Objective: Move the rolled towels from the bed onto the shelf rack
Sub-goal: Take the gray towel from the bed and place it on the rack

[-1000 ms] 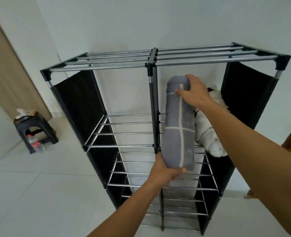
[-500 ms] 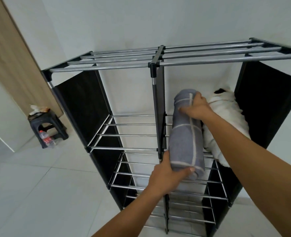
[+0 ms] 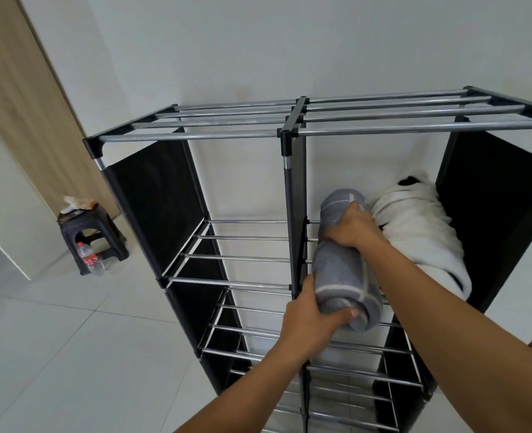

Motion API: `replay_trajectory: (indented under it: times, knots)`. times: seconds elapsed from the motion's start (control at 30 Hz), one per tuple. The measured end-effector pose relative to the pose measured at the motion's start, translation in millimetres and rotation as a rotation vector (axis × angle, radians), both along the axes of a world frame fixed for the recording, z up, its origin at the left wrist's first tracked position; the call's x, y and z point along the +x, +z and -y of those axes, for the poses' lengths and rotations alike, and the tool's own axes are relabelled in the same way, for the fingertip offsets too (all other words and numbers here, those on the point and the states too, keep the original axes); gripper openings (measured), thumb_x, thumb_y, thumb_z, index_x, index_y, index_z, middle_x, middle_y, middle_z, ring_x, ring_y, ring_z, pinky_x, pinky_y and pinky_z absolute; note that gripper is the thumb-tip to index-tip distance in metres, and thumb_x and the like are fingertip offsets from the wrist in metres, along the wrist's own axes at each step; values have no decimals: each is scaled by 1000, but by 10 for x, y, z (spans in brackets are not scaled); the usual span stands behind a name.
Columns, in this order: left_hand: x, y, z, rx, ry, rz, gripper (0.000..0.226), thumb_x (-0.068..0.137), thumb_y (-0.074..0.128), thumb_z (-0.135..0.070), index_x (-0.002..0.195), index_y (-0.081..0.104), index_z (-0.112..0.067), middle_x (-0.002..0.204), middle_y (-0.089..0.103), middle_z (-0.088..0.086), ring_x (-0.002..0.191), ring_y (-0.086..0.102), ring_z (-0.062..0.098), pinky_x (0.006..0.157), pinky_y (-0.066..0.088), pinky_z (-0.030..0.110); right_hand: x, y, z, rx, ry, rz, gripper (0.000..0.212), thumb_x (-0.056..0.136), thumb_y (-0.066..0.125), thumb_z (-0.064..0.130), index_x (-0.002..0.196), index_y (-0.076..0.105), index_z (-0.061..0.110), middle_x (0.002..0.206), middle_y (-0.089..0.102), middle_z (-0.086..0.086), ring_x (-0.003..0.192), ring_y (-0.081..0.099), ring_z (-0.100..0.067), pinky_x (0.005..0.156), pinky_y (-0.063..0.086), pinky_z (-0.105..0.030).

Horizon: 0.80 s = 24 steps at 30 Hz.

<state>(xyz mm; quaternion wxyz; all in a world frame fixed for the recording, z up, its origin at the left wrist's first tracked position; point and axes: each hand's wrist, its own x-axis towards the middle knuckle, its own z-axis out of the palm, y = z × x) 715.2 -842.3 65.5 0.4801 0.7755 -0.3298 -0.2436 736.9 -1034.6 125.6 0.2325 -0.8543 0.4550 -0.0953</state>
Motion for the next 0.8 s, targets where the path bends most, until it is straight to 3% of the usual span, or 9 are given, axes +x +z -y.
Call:
replay_trajectory:
  times: [0.23, 0.37, 0.53, 0.67, 0.8]
  knots:
    - [154, 109, 164, 6, 6, 24, 77, 68, 77, -47, 135, 41, -30, 122, 64, -1, 110, 62, 21, 90, 53, 34, 95, 12, -17, 6, -42, 27, 87, 83, 58, 45, 152, 18, 10, 159, 19, -16, 143, 25, -38, 114, 32, -44]
    - [186, 153, 247, 64, -23, 62, 84, 65, 75, -54, 137, 37, -32, 122, 64, 2, 110, 62, 25, 91, 53, 39, 77, -10, -13, 25, -17, -27, 82, 90, 51, 41, 153, 9, 8, 162, 1, -16, 148, 12, -37, 119, 23, -43]
    - [184, 117, 233, 100, -50, 68, 95, 70, 73, -54, 146, 22, -31, 131, 59, 2, 114, 60, 26, 93, 52, 37, -19, 39, -88, -1, 12, -26, 75, 94, 45, 40, 153, 11, 7, 162, 1, -18, 147, 15, -38, 117, 22, -42]
    - [236, 134, 157, 126, -98, 63, 86, 73, 73, -49, 143, 28, -29, 128, 61, 1, 113, 61, 24, 93, 52, 34, -192, 55, -235, -11, 64, 29, 59, 95, 42, 34, 144, 31, 2, 156, 22, -23, 136, 36, -39, 109, 34, -40]
    - [276, 228, 73, 195, -169, 103, 70, 76, 70, -45, 134, 37, -23, 125, 63, 4, 110, 62, 25, 87, 51, 30, -480, 108, -403, -36, 100, 114, 35, 92, 47, 25, 113, 58, -2, 121, 60, -23, 106, 58, -35, 80, 43, -32]
